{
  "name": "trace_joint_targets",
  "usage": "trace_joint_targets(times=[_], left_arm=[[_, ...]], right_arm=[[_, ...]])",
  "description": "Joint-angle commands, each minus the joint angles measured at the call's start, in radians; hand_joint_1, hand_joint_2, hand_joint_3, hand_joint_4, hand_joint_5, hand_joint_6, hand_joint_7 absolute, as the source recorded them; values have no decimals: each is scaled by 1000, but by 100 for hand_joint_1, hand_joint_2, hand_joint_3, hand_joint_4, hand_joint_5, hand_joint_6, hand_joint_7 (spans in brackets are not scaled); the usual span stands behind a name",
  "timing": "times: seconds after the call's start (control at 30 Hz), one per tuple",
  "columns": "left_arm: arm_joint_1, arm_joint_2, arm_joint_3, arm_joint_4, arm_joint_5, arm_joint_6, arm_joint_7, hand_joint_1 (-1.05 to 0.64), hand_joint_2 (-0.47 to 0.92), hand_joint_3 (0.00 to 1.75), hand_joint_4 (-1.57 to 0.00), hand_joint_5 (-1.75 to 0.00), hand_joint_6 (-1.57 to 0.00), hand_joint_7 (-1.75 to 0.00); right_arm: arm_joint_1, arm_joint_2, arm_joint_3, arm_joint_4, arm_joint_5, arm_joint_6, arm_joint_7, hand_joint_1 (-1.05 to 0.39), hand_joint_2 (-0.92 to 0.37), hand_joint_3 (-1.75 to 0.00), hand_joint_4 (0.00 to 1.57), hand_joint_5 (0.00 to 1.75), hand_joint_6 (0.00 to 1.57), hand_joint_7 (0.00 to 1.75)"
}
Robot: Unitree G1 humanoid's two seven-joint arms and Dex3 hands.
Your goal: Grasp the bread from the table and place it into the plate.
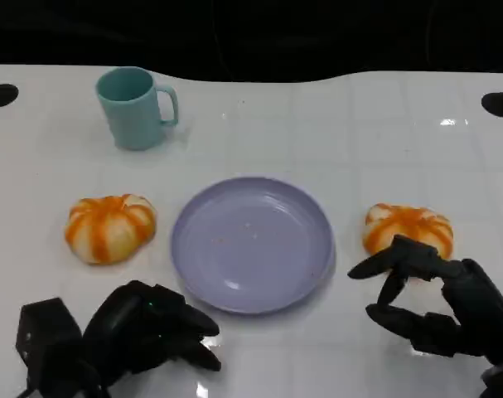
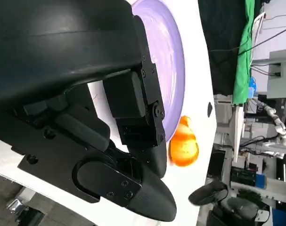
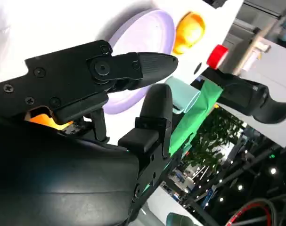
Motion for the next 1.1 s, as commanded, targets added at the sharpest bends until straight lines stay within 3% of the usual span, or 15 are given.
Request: trace_joint_targets(times=[0.03,0.17,0.3,0.53,0.83,1.1], left_arm=[[-5,13,7,1,-7,4,-3,-105,81,0,-151,-29,-153,0],[-5,11,7,0,-7,1,-5,-105,81,0,-152,-29,-153,0],[-4,10,6,-3,-4,3,0,-105,81,0,-152,-29,-153,0],[-2,9,1,-4,3,-7,7,-105,81,0,-152,-28,-153,0],[1,2,0,-9,3,-12,9,-105,82,0,-151,-28,-153,0],[-1,8,3,-6,4,-9,6,-105,82,0,-150,-28,-153,0]], right_arm=[[-15,-38,-23,-38,-18,24,-10,-52,-92,-19,32,101,43,41],[-18,-76,-38,-84,-107,56,-50,-59,-92,-16,26,75,41,16],[-17,-116,-54,-159,-241,126,-106,-64,-92,-14,21,65,37,8],[-7,-162,-57,-265,-379,263,-155,-67,-92,-7,12,53,28,1],[-10,-207,-34,-327,-490,383,-178,-69,-89,-1,5,44,25,0],[-55,-221,42,-318,-590,497,-154,-71,-89,0,2,43,23,1]])
